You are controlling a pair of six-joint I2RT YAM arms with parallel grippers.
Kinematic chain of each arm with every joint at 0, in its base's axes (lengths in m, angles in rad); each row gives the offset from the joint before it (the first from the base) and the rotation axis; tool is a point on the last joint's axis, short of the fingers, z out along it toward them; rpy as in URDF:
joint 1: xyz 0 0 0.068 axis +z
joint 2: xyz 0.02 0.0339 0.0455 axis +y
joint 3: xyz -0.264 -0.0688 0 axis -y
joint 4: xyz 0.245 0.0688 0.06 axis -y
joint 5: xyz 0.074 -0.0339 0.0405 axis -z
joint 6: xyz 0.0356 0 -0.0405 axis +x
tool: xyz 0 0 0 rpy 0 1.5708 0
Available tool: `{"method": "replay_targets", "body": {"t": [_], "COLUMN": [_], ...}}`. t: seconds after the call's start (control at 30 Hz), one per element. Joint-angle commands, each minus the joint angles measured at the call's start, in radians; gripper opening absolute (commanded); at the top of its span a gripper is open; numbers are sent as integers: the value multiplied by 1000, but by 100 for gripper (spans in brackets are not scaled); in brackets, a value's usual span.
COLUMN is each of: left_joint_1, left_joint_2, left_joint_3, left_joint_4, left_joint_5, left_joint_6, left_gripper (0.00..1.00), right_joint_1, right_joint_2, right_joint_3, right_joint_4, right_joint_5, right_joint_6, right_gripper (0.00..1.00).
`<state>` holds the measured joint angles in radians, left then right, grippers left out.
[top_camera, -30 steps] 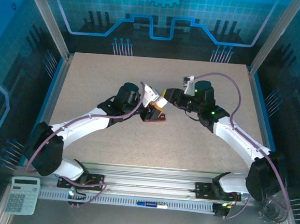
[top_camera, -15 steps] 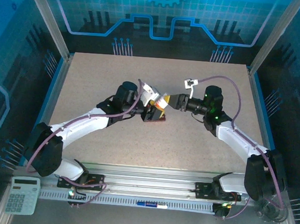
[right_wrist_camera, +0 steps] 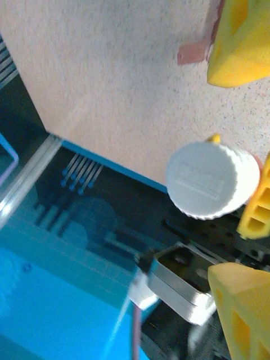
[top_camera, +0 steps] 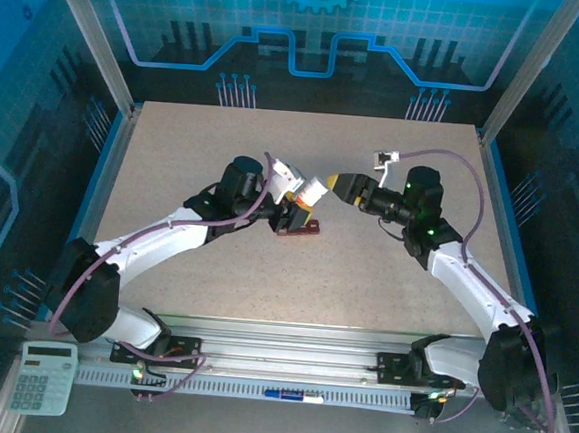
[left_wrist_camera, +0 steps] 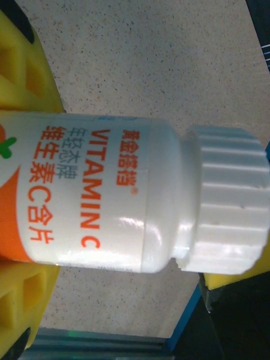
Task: Sort the pills into containers
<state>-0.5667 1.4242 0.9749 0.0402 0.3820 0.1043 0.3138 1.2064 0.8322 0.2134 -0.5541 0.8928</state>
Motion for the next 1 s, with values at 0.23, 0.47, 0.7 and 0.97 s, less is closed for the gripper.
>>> {"method": "replay_targets", "body": {"t": [0.23,0.47,0.7,0.97], "left_joint_1": [-47,-52,-51,-22], "left_joint_2": [31,38,30,-2], "left_joint_3": [65,72,61,50], "left_joint_4": [-65,-63,-36,5], "left_joint_5": [-77,-81,-88,22], "left_joint_6": [110,110,92,3], "left_gripper": [0,0,0,0], "right_joint_1": [71,116,119,57], "right_joint_2": [73,104,98,84], "right_joint_3": [120,136,112,-11], "right_joint_4": [-190,-186,-172,122], "right_joint_5": [153,154,129,-112], "right_joint_6": [77,67,38,-176], "right_gripper": [79,68,36,38]}}
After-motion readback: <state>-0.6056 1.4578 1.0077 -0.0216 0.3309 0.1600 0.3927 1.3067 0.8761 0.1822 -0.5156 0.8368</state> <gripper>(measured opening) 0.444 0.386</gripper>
